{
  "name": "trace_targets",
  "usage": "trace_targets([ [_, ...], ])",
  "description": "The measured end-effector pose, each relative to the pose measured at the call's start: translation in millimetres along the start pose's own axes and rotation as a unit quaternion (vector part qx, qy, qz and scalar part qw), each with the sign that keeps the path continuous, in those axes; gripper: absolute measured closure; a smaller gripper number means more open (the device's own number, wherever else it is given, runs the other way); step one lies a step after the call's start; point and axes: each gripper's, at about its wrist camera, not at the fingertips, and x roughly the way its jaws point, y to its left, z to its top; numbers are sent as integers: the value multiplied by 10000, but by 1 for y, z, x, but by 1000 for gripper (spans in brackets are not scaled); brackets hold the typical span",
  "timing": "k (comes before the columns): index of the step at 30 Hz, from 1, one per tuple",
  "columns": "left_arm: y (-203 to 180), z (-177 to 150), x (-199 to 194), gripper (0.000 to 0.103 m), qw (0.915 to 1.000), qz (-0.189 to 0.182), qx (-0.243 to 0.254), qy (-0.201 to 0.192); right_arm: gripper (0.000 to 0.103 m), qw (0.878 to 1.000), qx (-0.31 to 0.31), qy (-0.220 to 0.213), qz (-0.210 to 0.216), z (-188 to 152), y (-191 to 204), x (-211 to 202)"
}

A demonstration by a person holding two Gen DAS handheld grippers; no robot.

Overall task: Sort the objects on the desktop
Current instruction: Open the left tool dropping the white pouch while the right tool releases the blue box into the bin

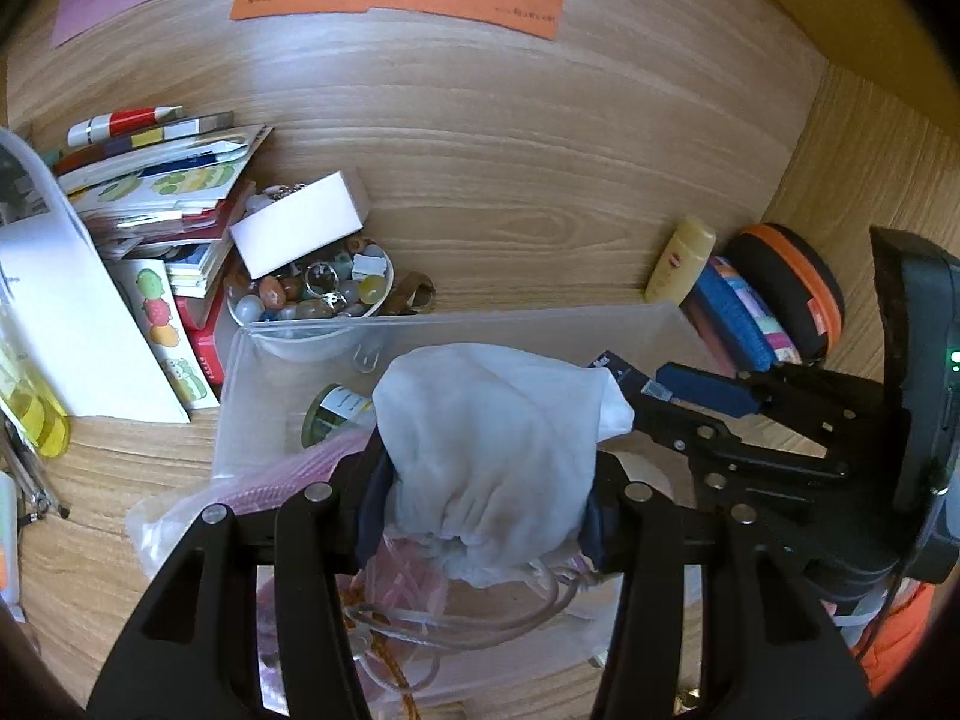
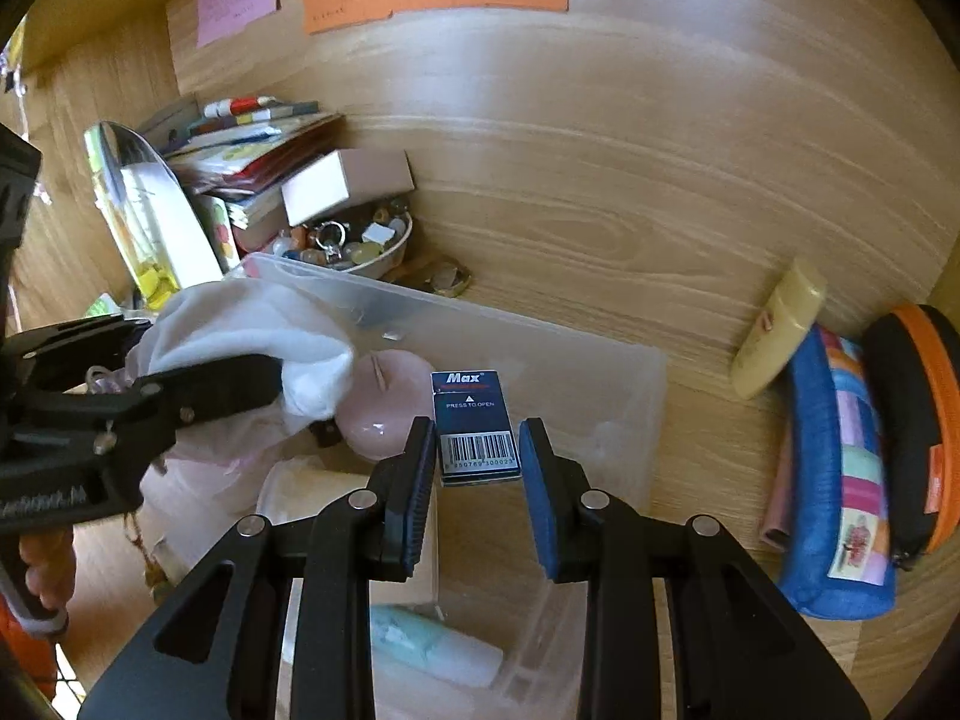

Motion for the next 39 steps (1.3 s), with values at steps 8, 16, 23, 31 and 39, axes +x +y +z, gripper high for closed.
trace_targets([
  [8,-7,-1,14,51,9999,59,104,106,77,9995,-44,186,-257,-4,0,14],
  [16,-8,-1,14,47,9998,86,135,117,76,9978,-358,-2,-559,-8,12,13],
  [23,-11,-1,0,30,9999,11,151,6,49,9960,-418,-327,-724,-8,15,-4],
  [31,-21,-3,-30,9,9994,124,153,-288,19,9892,-512,-741,-1156,-1,12,-31],
  [39,-23,-10,-62,6,9982,312,132,-503,13,9863,-582,-844,-1294,-7,10,-56],
])
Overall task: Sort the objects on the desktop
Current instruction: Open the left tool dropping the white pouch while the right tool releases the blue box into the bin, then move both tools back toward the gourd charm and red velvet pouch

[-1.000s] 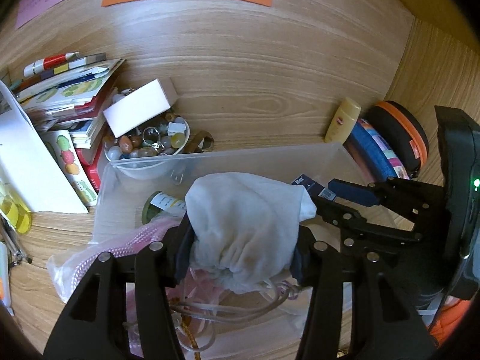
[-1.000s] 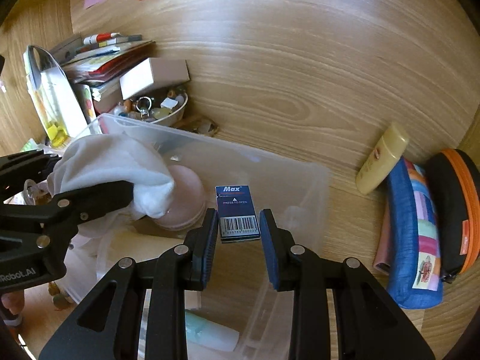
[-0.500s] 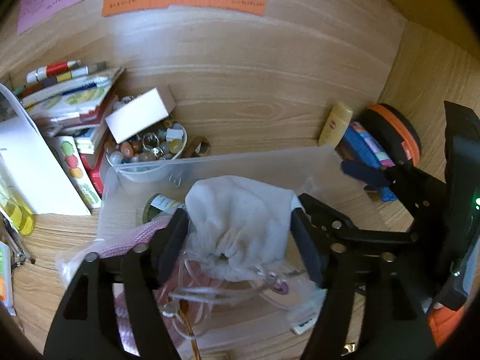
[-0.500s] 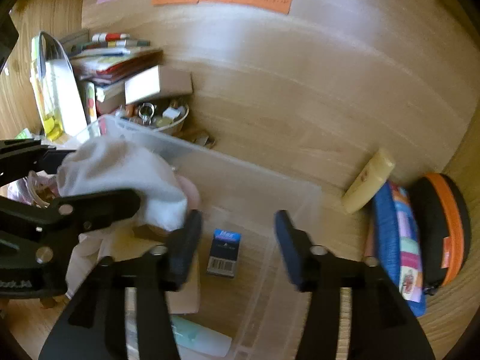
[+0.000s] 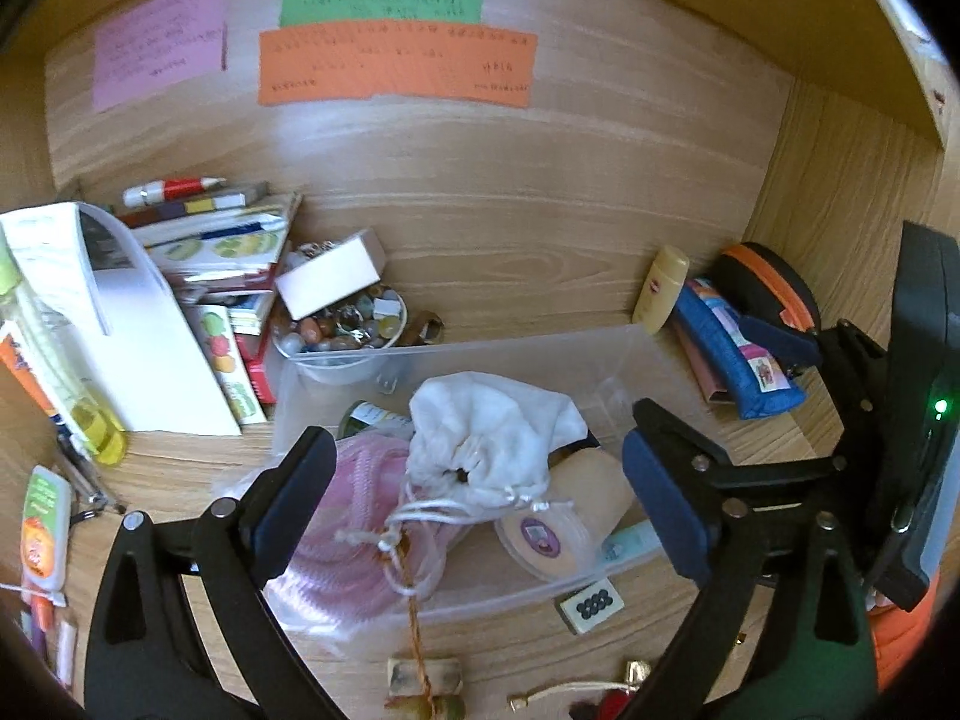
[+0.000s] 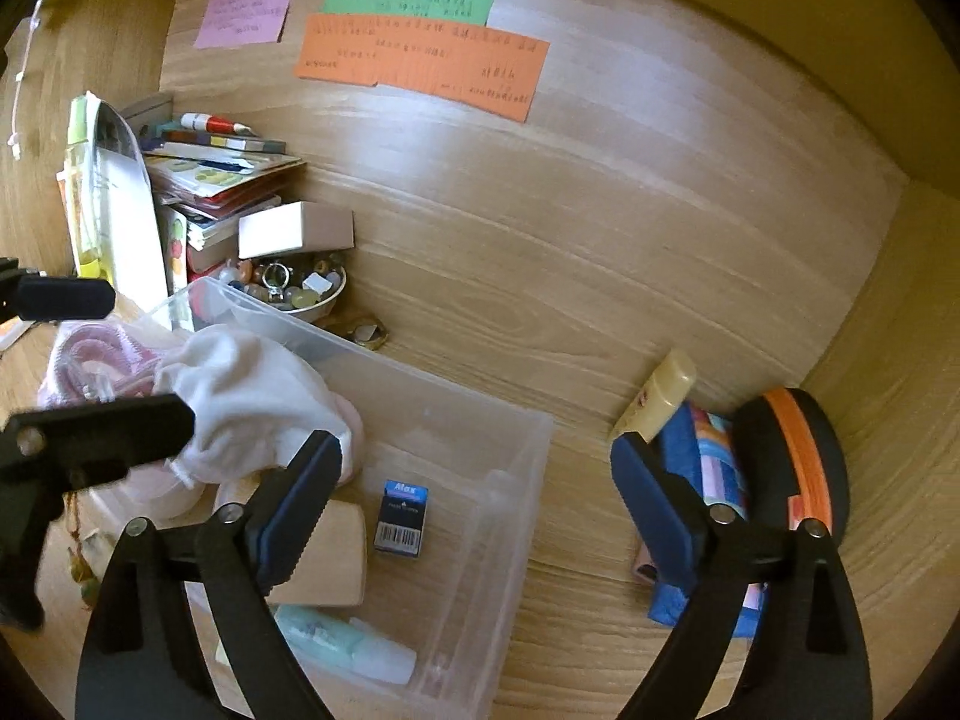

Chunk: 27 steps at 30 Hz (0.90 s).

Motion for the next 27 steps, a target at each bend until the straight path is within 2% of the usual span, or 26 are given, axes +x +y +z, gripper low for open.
trace_targets([
  [8,10,-12,-35,3,9994,242,-119,-238,12,9998,76,-184,-45,-13,3,-38],
  [14,18,-32,-53,2,9984,476,-231,-214,10,9991,235,-340,102,-29,1,-70],
  [21,28,-64,-56,2,9971,672,-363,42,1,9982,340,-416,283,-54,11,-95],
  [27,30,-97,-50,2,9950,813,-435,377,1,9977,300,-306,525,-82,29,-105],
])
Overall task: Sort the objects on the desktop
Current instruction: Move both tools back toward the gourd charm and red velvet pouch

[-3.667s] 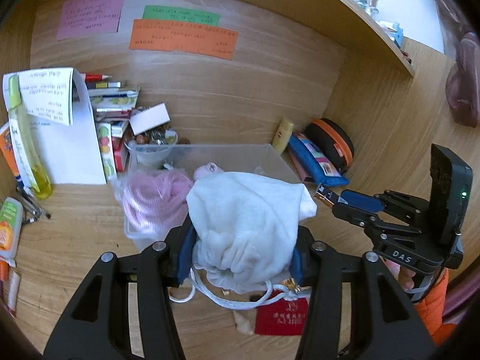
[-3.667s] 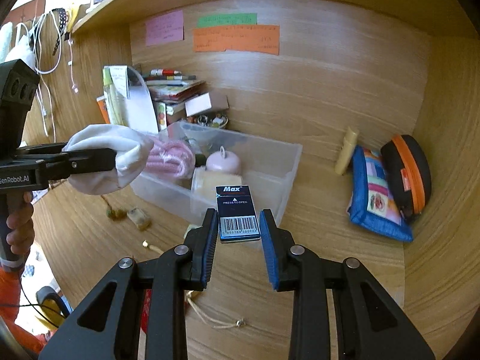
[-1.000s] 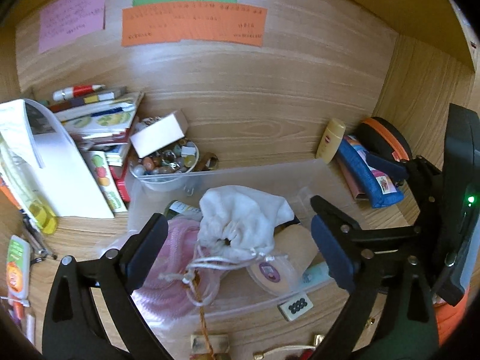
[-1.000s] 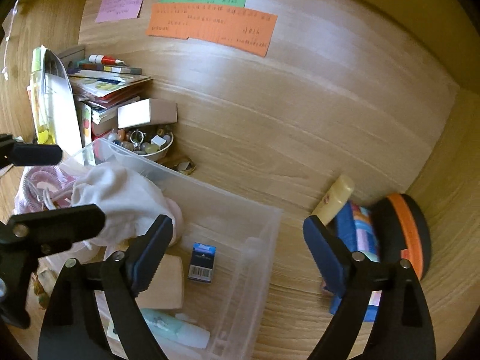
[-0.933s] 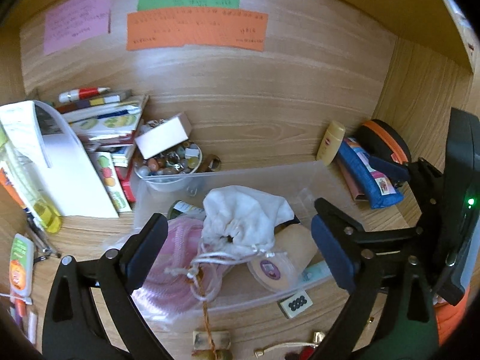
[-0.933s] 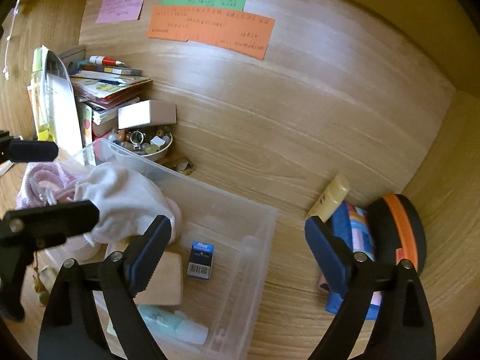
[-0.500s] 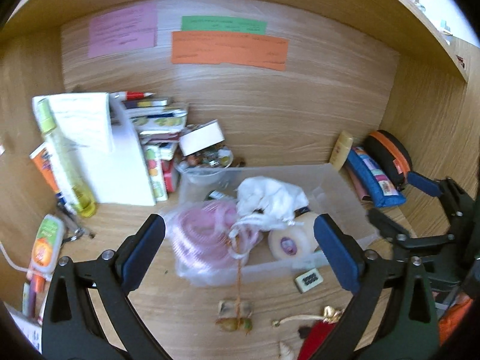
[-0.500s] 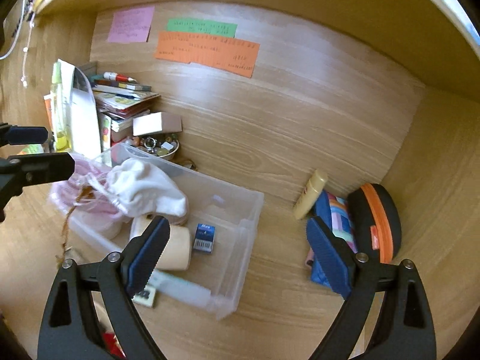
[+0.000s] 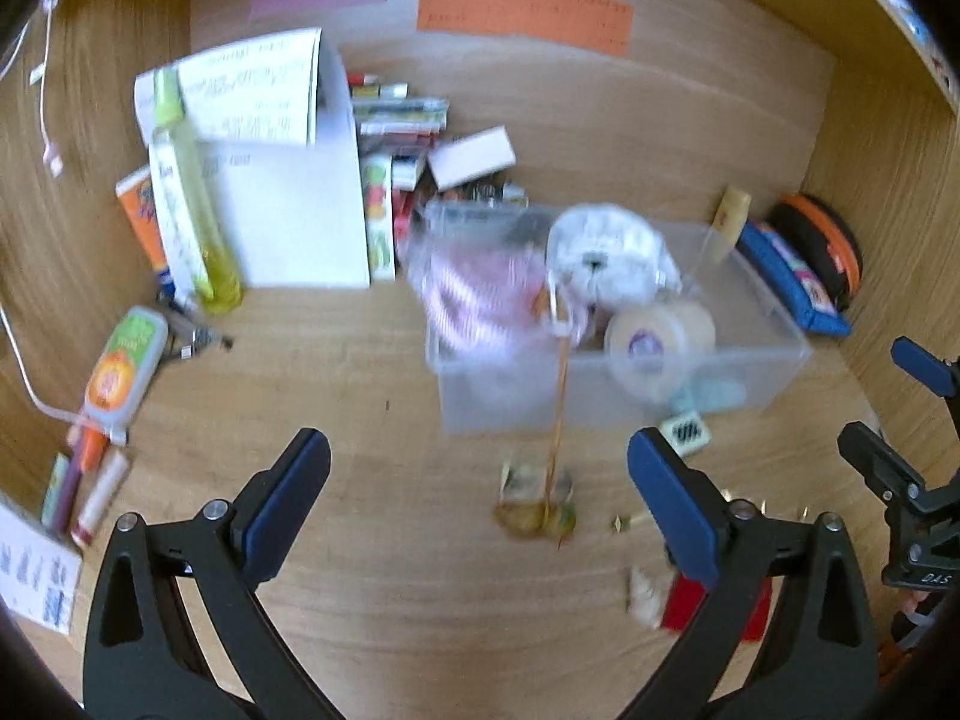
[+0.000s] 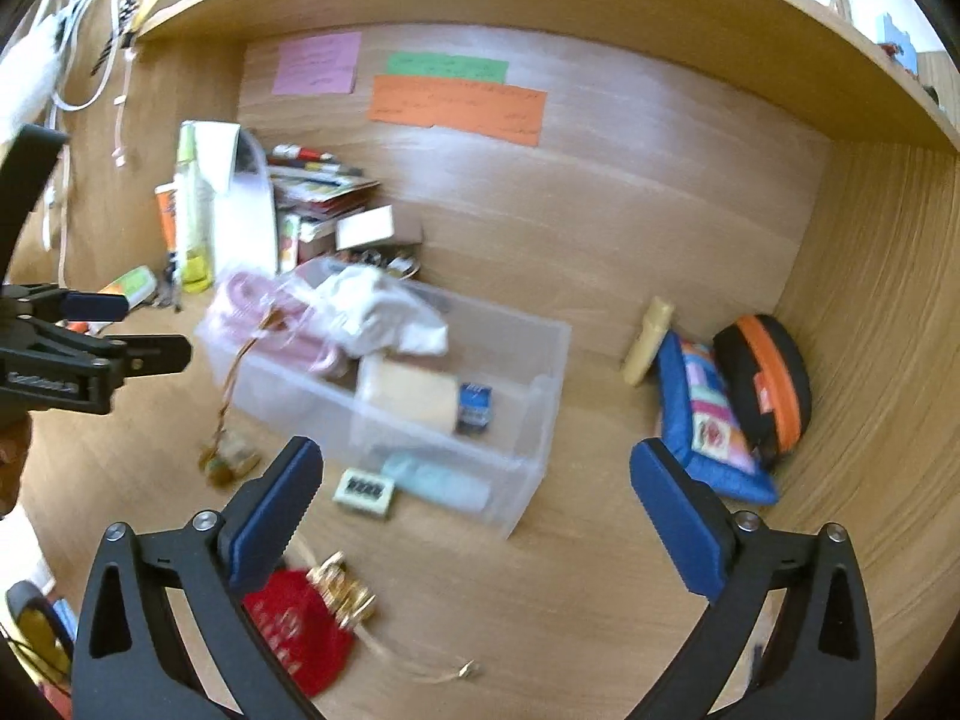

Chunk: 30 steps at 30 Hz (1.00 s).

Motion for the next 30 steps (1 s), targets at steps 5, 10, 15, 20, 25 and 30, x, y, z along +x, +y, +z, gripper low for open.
trace_targets([
  [5,-1,-26,7,2,9997,144,83,193,1,9988,95,307,366,-25,9,2],
  [10,0,-45,21,2,9985,-3,-30,551,1,9937,-9,826,751,-51,23,17],
  [15,-3,-52,34,2,9974,143,22,710,1,9877,-164,1196,993,-67,33,32],
  [20,-8,-48,41,3,9971,80,56,756,1,9840,-176,1273,1235,-66,32,35],
  [25,-18,-45,51,31,9962,58,239,838,7,9808,-215,1347,1396,-67,32,35],
  [30,-23,-43,53,31,9965,-4,246,796,19,9772,-325,1417,1551,-68,35,35],
])
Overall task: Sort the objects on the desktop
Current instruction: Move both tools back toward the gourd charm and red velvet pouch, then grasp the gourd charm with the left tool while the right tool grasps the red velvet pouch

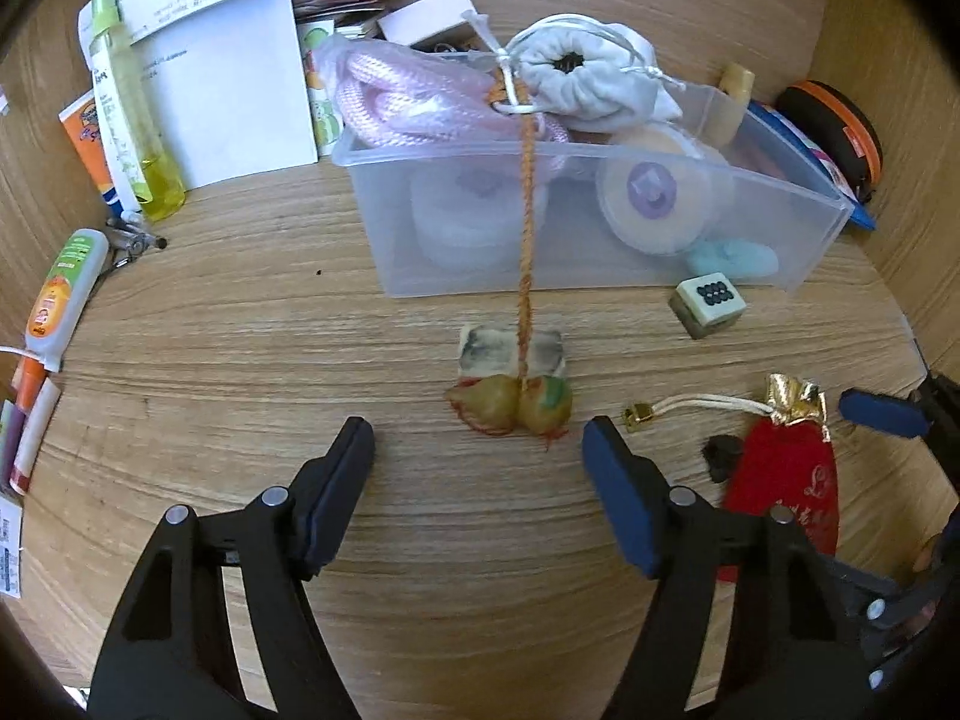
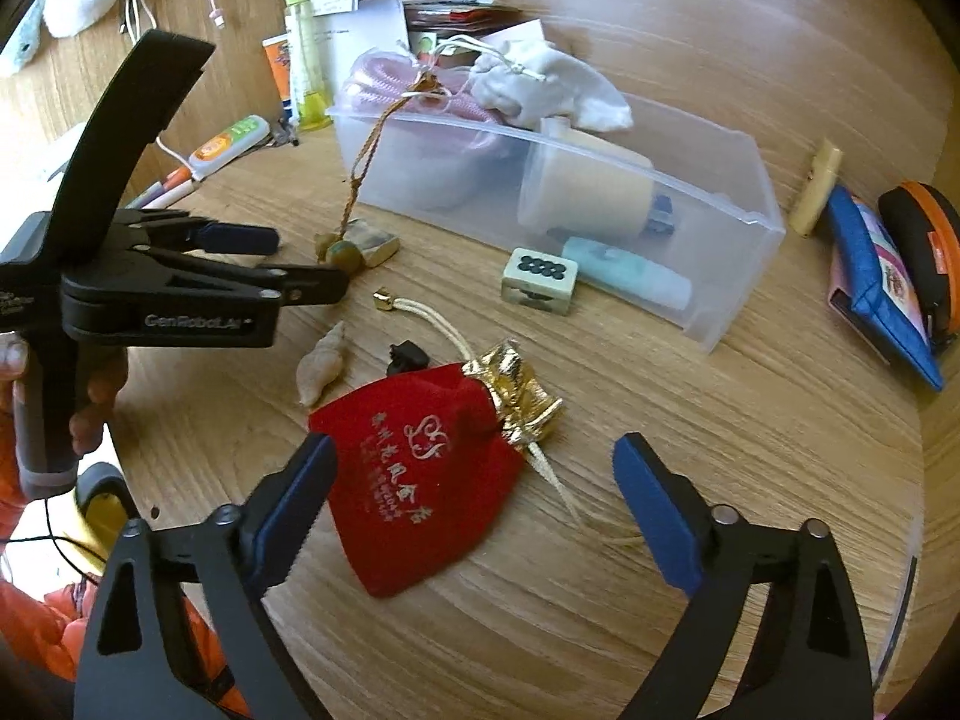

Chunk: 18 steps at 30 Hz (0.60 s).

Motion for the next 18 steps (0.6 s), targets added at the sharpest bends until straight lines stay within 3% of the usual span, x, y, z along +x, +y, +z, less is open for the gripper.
trace_targets([
  [8,-8,6,3,45,9998,-167,44,-64,34,9990,-446,52,76,1,16,7],
  [10,-8,6,2,48,9998,-195,50,-89,51,9986,-521,-34,-10,0,18,6],
  [14,-6,6,2,54,9997,-172,79,-147,55,9983,-572,-65,3,0,17,5],
  [16,-6,7,2,60,9998,-135,85,-149,62,9985,-548,-58,35,1,16,5],
  [18,-7,9,3,61,9998,-145,78,-122,70,9987,-495,-44,109,2,13,5],
])
